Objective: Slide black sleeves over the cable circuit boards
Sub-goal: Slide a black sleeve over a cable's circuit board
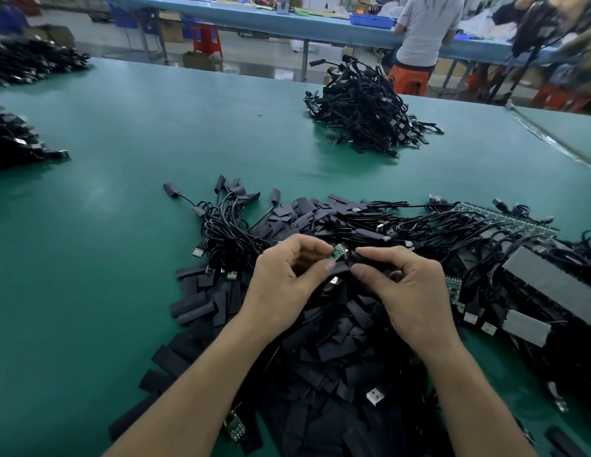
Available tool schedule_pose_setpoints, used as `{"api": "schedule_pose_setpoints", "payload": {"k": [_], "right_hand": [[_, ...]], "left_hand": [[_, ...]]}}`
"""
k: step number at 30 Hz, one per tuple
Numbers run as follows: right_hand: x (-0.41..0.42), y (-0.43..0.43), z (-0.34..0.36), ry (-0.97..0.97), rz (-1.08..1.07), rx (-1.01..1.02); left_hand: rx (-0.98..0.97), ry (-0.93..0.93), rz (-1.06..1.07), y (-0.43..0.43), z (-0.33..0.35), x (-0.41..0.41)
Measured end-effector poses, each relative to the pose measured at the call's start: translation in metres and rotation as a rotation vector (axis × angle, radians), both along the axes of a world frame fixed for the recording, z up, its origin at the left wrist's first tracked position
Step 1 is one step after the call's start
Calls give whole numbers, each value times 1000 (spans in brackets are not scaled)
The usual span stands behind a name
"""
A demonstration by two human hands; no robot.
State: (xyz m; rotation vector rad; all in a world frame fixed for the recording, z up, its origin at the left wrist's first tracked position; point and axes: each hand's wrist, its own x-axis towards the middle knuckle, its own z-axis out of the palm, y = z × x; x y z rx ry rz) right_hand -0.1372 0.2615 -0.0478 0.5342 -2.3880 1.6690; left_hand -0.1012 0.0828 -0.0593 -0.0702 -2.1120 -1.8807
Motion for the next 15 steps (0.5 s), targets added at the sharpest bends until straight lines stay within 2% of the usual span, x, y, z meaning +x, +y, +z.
{"api": "schedule_pose_setpoints", "payload": {"k": [15], "right_hand": [[1, 2, 5, -73, 38, -108]], "left_hand": [[-91, 36, 17, -5, -4, -1]]}}
